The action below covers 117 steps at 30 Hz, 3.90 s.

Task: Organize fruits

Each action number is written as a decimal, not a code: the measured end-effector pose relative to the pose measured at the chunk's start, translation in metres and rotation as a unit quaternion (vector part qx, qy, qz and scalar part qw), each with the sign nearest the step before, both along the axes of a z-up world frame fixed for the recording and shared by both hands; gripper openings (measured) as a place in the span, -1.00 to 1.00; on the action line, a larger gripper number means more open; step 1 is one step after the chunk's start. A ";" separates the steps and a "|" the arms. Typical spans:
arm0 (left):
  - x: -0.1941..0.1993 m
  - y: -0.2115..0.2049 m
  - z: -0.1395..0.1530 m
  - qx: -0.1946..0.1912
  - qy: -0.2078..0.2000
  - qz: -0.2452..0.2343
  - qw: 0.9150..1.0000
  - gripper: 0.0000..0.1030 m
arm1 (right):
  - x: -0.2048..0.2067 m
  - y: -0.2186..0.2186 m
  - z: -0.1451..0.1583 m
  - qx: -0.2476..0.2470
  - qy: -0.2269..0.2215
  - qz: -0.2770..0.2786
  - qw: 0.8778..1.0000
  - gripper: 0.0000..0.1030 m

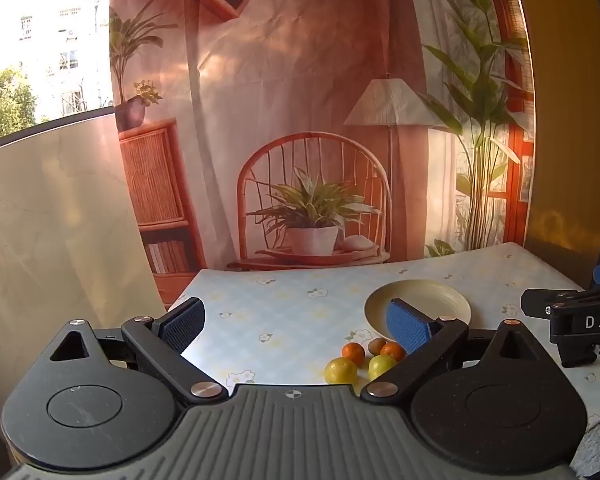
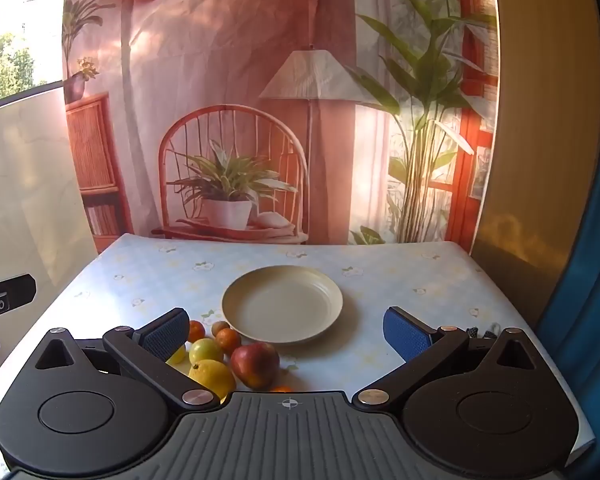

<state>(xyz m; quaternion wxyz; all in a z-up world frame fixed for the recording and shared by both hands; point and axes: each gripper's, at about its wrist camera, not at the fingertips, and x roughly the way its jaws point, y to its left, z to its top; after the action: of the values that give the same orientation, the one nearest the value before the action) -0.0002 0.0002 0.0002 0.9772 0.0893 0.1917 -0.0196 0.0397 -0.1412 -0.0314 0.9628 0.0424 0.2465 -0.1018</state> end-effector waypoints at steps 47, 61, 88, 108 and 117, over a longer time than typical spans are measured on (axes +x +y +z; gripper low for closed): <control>-0.008 0.003 0.001 -0.014 -0.012 -0.006 1.000 0.91 | -0.022 -0.019 0.003 0.002 -0.007 0.006 1.000 1.00; -0.009 0.003 0.000 -0.013 -0.014 -0.005 1.000 0.91 | -0.024 -0.019 0.004 0.002 -0.008 0.006 1.000 1.00; -0.009 0.002 -0.001 -0.014 -0.015 -0.005 1.000 0.91 | -0.023 -0.020 0.005 0.003 -0.009 0.006 1.000 0.99; 0.027 0.001 -0.001 0.002 -0.021 0.000 1.000 0.92 | 0.016 -0.060 -0.008 0.032 -0.055 0.027 0.998 1.00; 0.066 0.000 -0.016 0.021 -0.007 -0.006 1.000 0.92 | 0.048 -0.072 -0.035 0.022 -0.056 0.024 0.998 1.00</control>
<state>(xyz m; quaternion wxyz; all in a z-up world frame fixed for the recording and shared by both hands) 0.0657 -0.0001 -0.0163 0.9762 0.1114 0.1850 -0.0211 0.0872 -0.2128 -0.0662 0.9762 0.0635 0.1950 -0.0711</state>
